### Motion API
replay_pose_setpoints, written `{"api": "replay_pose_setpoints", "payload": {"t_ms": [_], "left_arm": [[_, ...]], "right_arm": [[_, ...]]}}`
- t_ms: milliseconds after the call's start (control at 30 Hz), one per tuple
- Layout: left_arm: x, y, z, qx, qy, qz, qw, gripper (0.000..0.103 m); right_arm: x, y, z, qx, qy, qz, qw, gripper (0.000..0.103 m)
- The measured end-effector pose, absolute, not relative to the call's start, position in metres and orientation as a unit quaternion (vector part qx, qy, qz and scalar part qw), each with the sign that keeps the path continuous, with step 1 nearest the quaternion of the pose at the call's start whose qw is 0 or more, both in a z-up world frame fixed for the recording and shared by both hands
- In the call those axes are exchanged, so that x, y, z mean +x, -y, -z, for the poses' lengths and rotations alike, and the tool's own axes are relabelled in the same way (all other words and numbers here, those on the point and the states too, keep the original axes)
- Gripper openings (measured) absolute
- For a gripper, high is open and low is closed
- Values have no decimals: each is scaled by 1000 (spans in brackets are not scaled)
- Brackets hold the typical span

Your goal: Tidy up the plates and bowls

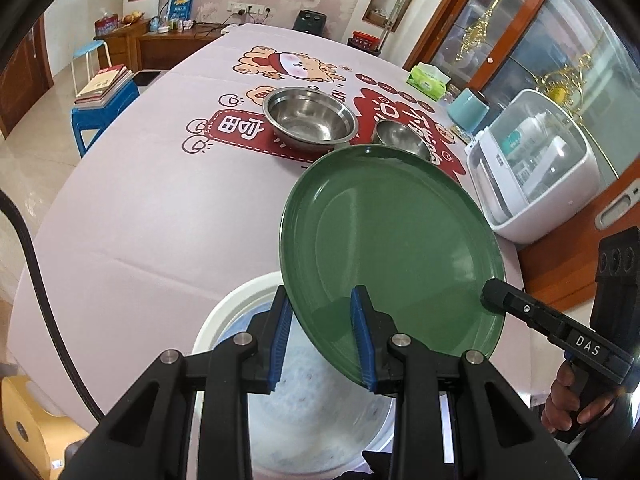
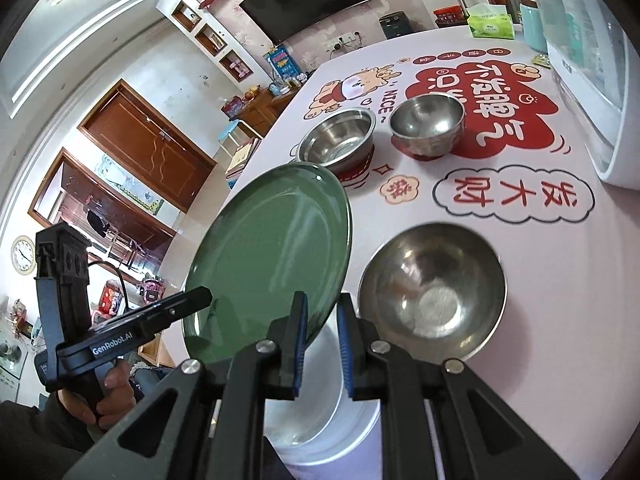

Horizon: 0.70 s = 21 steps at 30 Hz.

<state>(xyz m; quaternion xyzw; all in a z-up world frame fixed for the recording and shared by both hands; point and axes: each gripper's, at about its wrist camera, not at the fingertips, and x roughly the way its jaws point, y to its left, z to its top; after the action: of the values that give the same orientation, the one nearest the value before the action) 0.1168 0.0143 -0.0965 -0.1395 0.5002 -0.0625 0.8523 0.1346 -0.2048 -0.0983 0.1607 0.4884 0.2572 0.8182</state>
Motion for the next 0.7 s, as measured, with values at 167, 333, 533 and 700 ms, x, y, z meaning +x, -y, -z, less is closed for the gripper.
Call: {"api": "replay_pose_setpoints", "payload": {"t_ms": [167, 333, 533, 700], "left_arm": [[97, -19, 97, -125, -501, 74, 853, 28], [78, -21, 105, -105, -515, 77, 847, 28], [61, -21, 112, -94, -528, 71, 841, 28], [49, -23, 121, -94, -543, 57, 832, 28]], "right_arm": [[110, 199, 108, 161, -489, -247, 821, 14], [88, 194, 122, 159, -498, -241, 818, 14], [70, 189, 134, 150, -510, -239, 812, 14], [58, 183, 139, 141, -516, -241, 810, 14]]}}
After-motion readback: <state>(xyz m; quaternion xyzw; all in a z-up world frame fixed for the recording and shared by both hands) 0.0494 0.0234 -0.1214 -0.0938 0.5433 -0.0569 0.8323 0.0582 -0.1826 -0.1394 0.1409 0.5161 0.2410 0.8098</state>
